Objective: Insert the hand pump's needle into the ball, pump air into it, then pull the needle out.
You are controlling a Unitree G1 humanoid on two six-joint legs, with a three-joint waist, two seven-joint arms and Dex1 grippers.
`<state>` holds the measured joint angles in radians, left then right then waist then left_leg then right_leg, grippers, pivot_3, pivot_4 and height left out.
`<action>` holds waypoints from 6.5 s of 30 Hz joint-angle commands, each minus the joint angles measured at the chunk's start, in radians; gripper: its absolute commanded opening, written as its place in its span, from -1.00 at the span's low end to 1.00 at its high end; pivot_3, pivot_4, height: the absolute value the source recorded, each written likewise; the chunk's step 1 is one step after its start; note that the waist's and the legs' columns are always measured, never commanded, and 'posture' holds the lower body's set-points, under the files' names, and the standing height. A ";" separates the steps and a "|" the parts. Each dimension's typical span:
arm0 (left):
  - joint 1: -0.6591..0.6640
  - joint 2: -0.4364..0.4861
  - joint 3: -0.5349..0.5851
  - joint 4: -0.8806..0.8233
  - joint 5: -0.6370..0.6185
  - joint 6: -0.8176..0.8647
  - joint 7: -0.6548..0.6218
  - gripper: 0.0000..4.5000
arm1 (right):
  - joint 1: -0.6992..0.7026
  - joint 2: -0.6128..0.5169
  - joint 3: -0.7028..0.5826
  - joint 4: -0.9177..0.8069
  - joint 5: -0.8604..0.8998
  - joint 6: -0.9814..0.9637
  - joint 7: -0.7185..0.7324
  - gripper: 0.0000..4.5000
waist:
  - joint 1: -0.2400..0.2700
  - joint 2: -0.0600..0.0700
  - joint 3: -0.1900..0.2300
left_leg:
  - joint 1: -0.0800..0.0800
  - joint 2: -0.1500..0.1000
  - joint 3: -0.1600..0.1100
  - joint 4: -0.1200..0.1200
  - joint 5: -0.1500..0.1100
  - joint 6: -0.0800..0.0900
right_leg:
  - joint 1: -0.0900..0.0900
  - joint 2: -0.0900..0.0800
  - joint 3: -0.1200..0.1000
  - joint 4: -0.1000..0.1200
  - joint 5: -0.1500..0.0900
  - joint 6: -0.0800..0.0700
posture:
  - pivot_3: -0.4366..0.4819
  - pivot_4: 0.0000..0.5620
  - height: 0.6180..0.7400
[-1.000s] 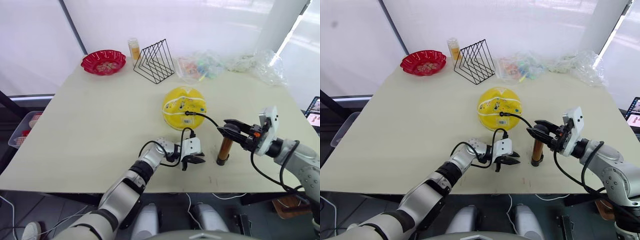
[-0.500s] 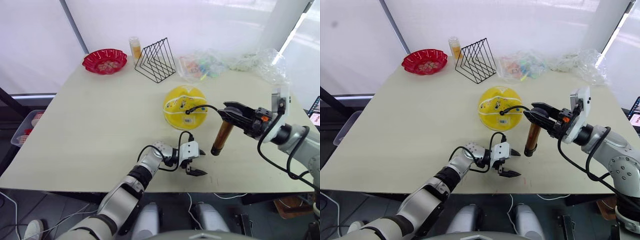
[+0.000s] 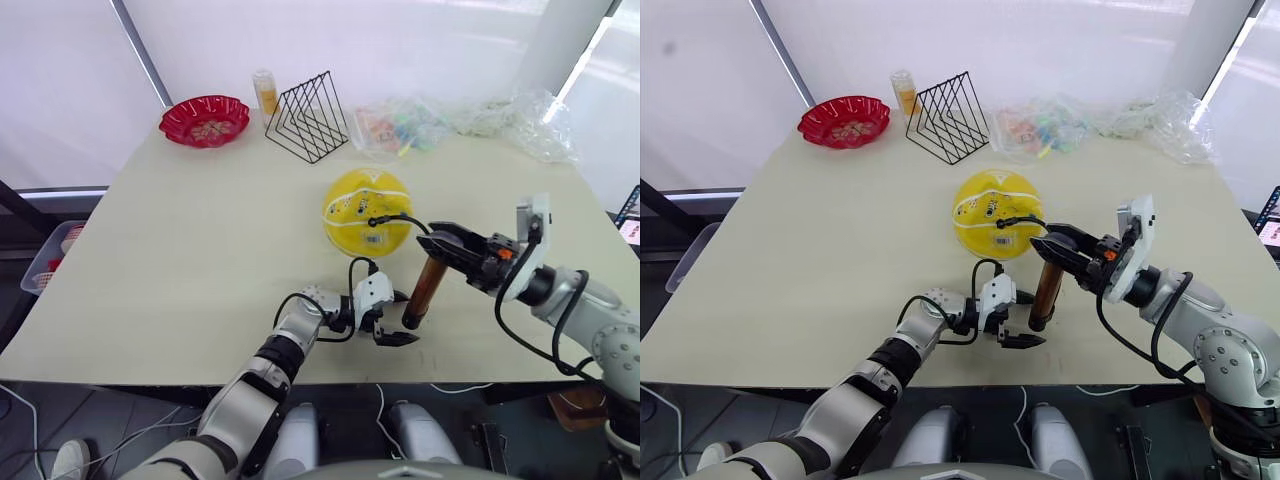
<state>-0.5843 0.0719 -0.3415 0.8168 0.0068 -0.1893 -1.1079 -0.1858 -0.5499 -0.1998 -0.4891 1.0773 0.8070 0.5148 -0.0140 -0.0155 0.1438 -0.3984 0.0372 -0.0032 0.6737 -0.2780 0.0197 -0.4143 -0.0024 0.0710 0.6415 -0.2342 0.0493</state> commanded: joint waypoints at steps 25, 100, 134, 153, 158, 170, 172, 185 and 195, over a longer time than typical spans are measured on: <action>0.011 -0.015 0.017 -0.049 -0.031 0.069 -0.049 0.41 | 0.057 0.065 0.052 -0.016 -0.170 -0.149 0.085 -0.12 | 0.000 0.000 0.004 | -0.001 0.000 0.000 -0.002 0.000 0.000 | -0.001 0.000 0.000 0.000 0.001 -0.003 | -0.05 -0.47 0.91; -0.014 -0.028 -0.058 0.102 0.101 -0.050 0.053 -0.50 | -0.014 -0.232 -0.150 -0.001 0.060 -0.030 0.084 -0.12 | 0.004 -0.005 0.000 | 0.001 -0.001 -0.001 0.003 0.000 0.000 | 0.003 0.000 -0.001 0.002 0.002 -0.004 | -0.05 -0.47 0.91; -0.007 -0.024 -0.072 0.102 0.107 -0.066 0.016 -0.50 | 0.144 -0.199 0.145 0.002 -0.158 -0.106 0.092 -0.12 | 0.004 -0.007 -0.003 | 0.002 0.000 -0.001 0.002 0.000 0.000 | 0.003 0.001 -0.002 0.002 0.002 -0.004 | -0.05 -0.47 0.91; -0.007 -0.018 -0.087 0.115 0.124 -0.081 -0.004 -0.50 | -0.207 -0.467 -0.304 0.116 0.349 0.085 -0.002 -0.12 | 0.006 -0.004 -0.001 | 0.001 0.000 -0.001 0.003 0.000 0.000 | 0.003 -0.001 -0.001 0.002 0.002 -0.004 | -0.05 -0.47 0.91; -0.011 -0.018 -0.087 0.118 0.123 -0.086 -0.001 -0.50 | -0.267 -0.515 -0.307 0.155 0.426 0.138 -0.056 -0.12 | 0.005 -0.004 -0.001 | 0.000 0.000 -0.001 0.003 0.000 0.000 | 0.002 0.000 -0.001 0.002 0.002 -0.004 | -0.05 -0.47 0.91; -0.021 -0.024 -0.083 0.143 0.127 -0.073 0.012 -0.50 | 0.062 -0.307 0.018 -0.008 0.044 0.032 0.011 -0.12 | 0.003 -0.009 -0.009 | 0.003 0.000 -0.001 0.003 0.000 0.000 | 0.004 0.000 -0.001 0.002 0.002 -0.003 | -0.05 -0.47 0.91; -0.025 -0.025 -0.086 0.149 0.130 -0.052 0.007 -0.50 | 0.098 -0.276 0.062 -0.006 -0.014 0.002 0.027 -0.12 | 0.003 -0.012 -0.011 | 0.004 0.000 -0.001 0.003 0.000 0.000 | 0.005 0.000 -0.001 0.002 0.002 -0.003 | -0.05 -0.47 0.91; -0.034 -0.008 -0.097 0.181 0.155 -0.023 0.012 -0.50 | -0.060 -0.346 -0.165 0.021 0.121 0.032 0.064 -0.12 | 0.004 -0.010 -0.010 | 0.003 0.000 -0.001 0.004 0.000 0.000 | 0.005 0.000 -0.001 0.003 0.002 -0.004 | -0.05 -0.47 0.91; -0.034 -0.011 -0.113 0.215 0.172 0.010 0.006 -0.50 | -0.285 -0.530 -0.282 0.151 0.364 0.163 -0.017 -0.12 | 0.004 -0.009 -0.010 | 0.002 0.000 -0.001 0.005 0.000 0.000 | 0.005 -0.001 -0.001 0.003 0.002 -0.004 | -0.05 -0.47 0.91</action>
<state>-0.6636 0.0344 -0.4022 0.9321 0.1043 -0.2453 -1.0964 -0.4104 -1.0480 -0.3762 -0.3557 1.4287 1.0024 0.5356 -0.0095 -0.0247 0.1338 -0.3960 0.0372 -0.0041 0.6785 -0.2781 0.0198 -0.4097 -0.0032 0.0699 0.6441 -0.2321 0.0453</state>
